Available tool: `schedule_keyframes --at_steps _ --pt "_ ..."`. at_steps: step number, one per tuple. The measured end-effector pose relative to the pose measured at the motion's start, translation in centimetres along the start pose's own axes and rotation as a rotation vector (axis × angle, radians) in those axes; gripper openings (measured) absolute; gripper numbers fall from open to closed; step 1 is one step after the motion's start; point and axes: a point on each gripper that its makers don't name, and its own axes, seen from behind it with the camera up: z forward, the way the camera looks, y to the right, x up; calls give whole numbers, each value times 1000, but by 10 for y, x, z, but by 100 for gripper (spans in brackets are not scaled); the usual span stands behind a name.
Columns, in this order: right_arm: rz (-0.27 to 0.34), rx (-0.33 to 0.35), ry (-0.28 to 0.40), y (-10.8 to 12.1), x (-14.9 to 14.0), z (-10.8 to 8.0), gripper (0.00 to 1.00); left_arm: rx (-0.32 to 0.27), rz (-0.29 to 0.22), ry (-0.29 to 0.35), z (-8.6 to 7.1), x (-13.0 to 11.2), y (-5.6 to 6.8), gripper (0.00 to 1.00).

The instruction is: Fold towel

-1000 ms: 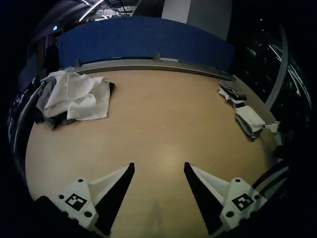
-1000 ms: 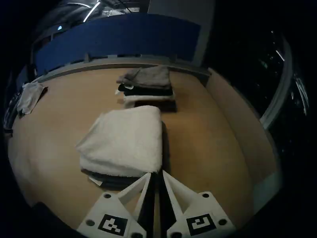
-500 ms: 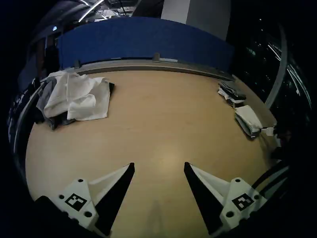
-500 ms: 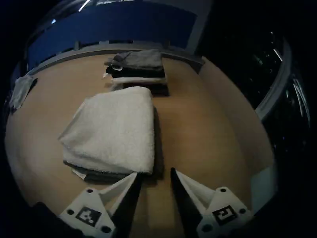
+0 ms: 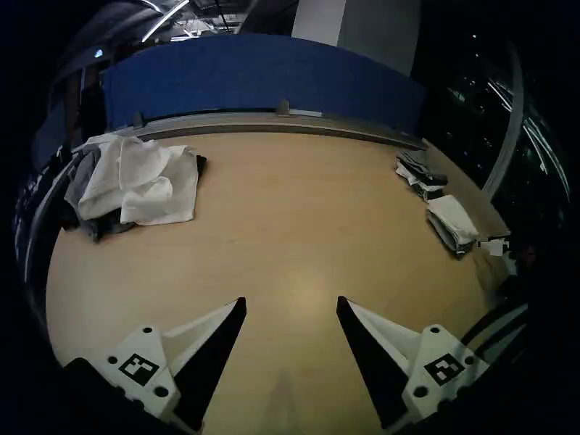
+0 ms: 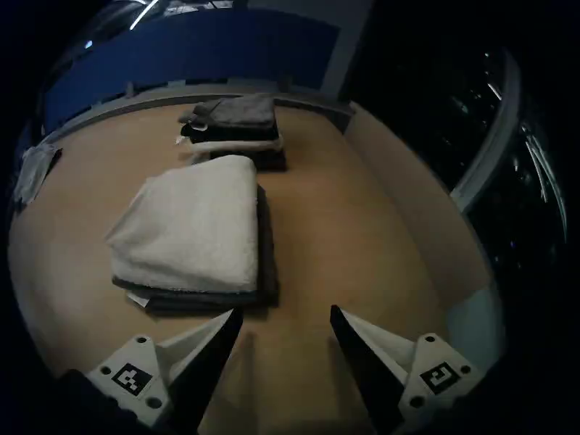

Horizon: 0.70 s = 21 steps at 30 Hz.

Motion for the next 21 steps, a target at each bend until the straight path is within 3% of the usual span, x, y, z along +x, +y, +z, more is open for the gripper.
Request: schedule_keyframes --at_steps 9,21 --pt "-10 44 55 -17 17 -13 100 -5 0 9 -1 3 0 93" --pt "-3 180 179 -71 64 -26 100 -3 2 20 -6 7 -2 93"
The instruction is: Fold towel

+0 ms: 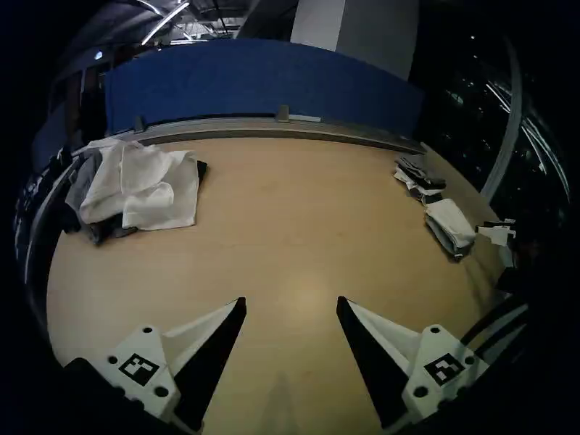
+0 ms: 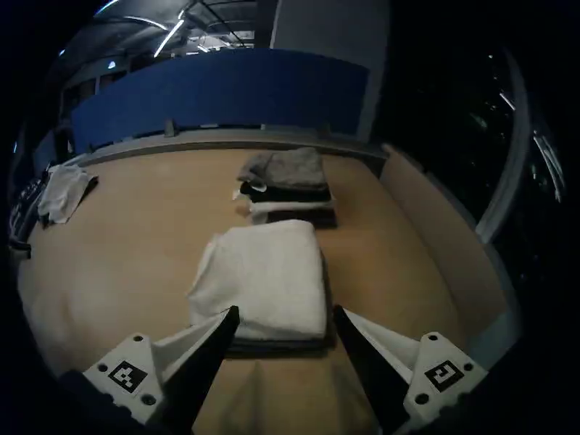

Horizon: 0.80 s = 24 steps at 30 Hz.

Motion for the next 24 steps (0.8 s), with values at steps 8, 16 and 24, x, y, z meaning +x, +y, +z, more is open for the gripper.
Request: schedule_keyframes --at_steps 8,16,24 --pt "-3 51 -1 -21 7 20 100 6 -2 2 -1 0 -2 93" --pt "-17 82 -63 -32 -18 33 100 10 -1 2 -1 -2 -3 93" --pt "-34 86 -102 -32 -39 39 100 15 -1 2 -1 -1 -4 93"
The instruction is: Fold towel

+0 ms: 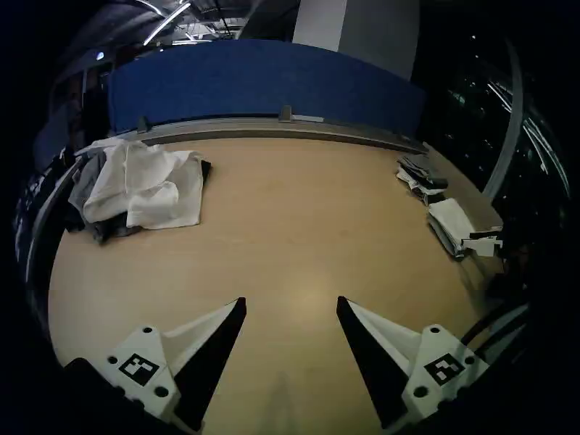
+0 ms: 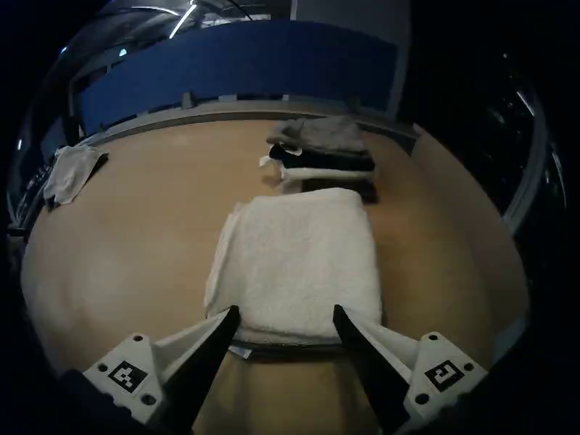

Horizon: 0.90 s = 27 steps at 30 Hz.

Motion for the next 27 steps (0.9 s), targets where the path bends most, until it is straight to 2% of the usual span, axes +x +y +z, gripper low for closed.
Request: schedule_keyframes --at_steps 5,12,20,24,27 --pt "-2 -1 28 1 9 -5 100 3 -4 6 -1 2 0 93" --pt "12 -7 149 -1 48 -33 100 4 -7 21 -2 5 0 93" --pt "-5 -11 235 -9 73 -57 100 0 -9 41 -2 9 0 93" --pt "15 3 325 -20 96 -75 100 -7 -5 73 -3 16 1 93" --pt "35 18 421 -30 118 -95 100 -11 -6 102 -4 22 2 93"
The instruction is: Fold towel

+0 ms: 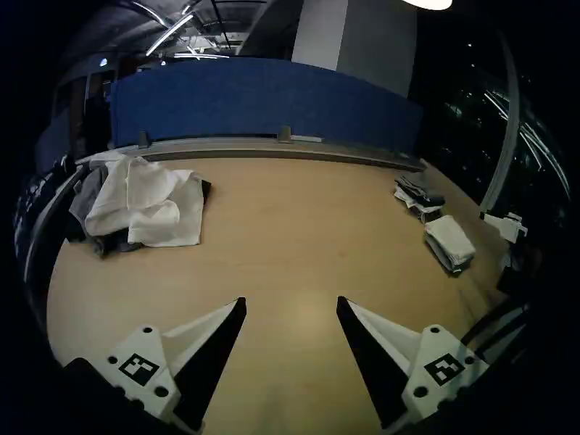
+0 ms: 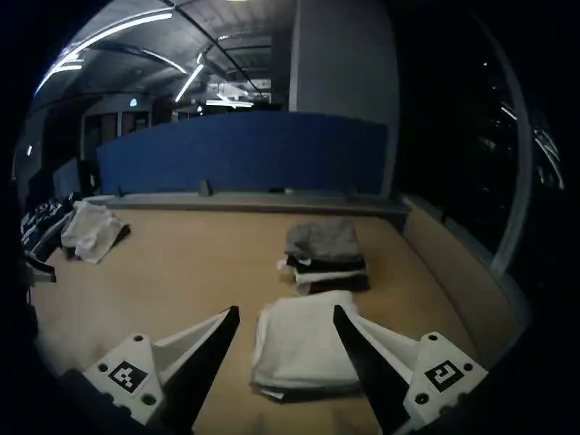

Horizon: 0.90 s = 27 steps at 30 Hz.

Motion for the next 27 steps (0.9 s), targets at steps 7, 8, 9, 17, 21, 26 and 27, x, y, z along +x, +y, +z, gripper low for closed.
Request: schedule_keyframes --at_steps 7,8,9,17,21,26,27 --pt "29 -18 174 -14 42 -22 100 -11 -12 116 -8 26 2 93" --pt "32 -20 179 -15 43 -23 100 -14 -13 133 -10 30 2 93" --pt "39 -20 182 -17 43 -25 100 -16 -14 148 -11 33 2 93" --pt "126 -12 246 -31 64 -38 100 13 -19 259 -18 57 -11 93" --pt "156 4 253 -42 65 -40 100 36 -29 324 -22 68 -19 93" --pt "148 27 239 -62 63 -38 100 76 -34 373 -24 73 -33 93" --pt "142 32 237 -66 63 -37 100 81 -32 383 -24 74 -35 93"
